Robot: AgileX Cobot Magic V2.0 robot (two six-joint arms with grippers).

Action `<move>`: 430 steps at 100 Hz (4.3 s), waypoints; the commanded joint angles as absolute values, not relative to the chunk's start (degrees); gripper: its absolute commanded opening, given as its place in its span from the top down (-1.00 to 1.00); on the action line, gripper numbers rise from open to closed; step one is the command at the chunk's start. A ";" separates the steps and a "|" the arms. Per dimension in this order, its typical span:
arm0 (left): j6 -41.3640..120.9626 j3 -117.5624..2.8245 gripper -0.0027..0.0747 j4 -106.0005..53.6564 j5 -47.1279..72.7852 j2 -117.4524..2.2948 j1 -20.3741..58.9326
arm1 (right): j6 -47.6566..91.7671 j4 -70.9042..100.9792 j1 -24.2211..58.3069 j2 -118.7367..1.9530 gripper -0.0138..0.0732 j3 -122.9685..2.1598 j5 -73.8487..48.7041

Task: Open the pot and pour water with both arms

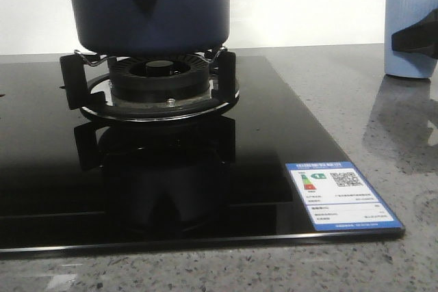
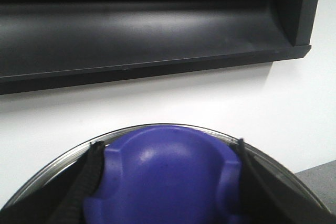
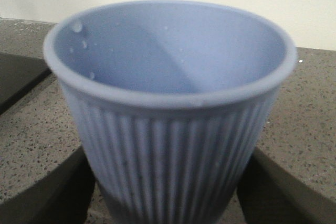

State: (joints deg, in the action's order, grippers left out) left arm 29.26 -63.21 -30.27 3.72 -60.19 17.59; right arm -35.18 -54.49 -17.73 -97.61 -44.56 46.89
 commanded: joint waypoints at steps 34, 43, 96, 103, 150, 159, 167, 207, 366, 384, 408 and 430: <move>29.22 -65.33 0.06 -30.58 -1.83 -58.81 17.65 | -38.63 -56.63 -18.01 -92.14 -0.80 -45.88 47.20; 29.22 -65.33 0.06 -30.58 -1.83 -58.81 17.65 | -42.39 -61.01 -18.01 -89.54 -0.80 -45.88 42.09; 29.22 -65.33 0.06 -31.62 -1.83 -59.58 19.84 | -51.28 -64.20 -18.01 -68.02 -0.80 -33.77 25.09; 29.22 -65.33 0.06 -31.62 -1.94 -60.73 21.99 | -53.12 -64.20 -18.01 -64.93 -0.80 -32.08 25.34; 29.22 -65.33 0.06 -31.62 -9.88 -75.83 32.36 | -54.32 -64.20 -17.45 -53.66 -0.80 -27.25 26.44; 29.22 -65.33 0.06 -31.62 -11.27 -78.07 33.26 | -54.32 -64.20 -16.79 -53.66 -0.80 -27.25 26.44; 29.22 -65.33 0.06 -31.50 -13.06 -79.55 33.83 | -54.32 -64.20 -16.56 -53.66 -0.80 -27.25 26.45; 29.22 -65.33 0.06 -31.50 -14.54 -82.25 33.94 | -54.32 -64.20 -16.56 -53.66 -0.80 -27.25 26.56; 29.22 -65.33 0.06 -31.61 -9.67 -81.77 33.94 | -54.32 -64.20 -16.56 -53.66 -0.80 -27.25 26.66; 29.22 -65.33 0.06 -31.61 -9.31 -82.10 33.94 | -54.32 -64.20 -16.56 -53.66 -0.80 -27.25 26.66; 29.22 -65.33 -0.41 -30.82 -9.13 -82.10 33.94 | -54.32 -64.20 -16.41 -53.66 -0.80 -27.25 26.66; 29.22 -65.33 -0.69 -30.82 -9.13 -80.66 33.94 | -54.32 -64.20 -15.70 -53.66 -0.80 -27.25 26.66</move>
State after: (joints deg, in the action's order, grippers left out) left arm 29.26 -63.32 -31.11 -5.45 -84.15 33.63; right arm -54.52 -65.08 -15.84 -54.55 -25.89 24.11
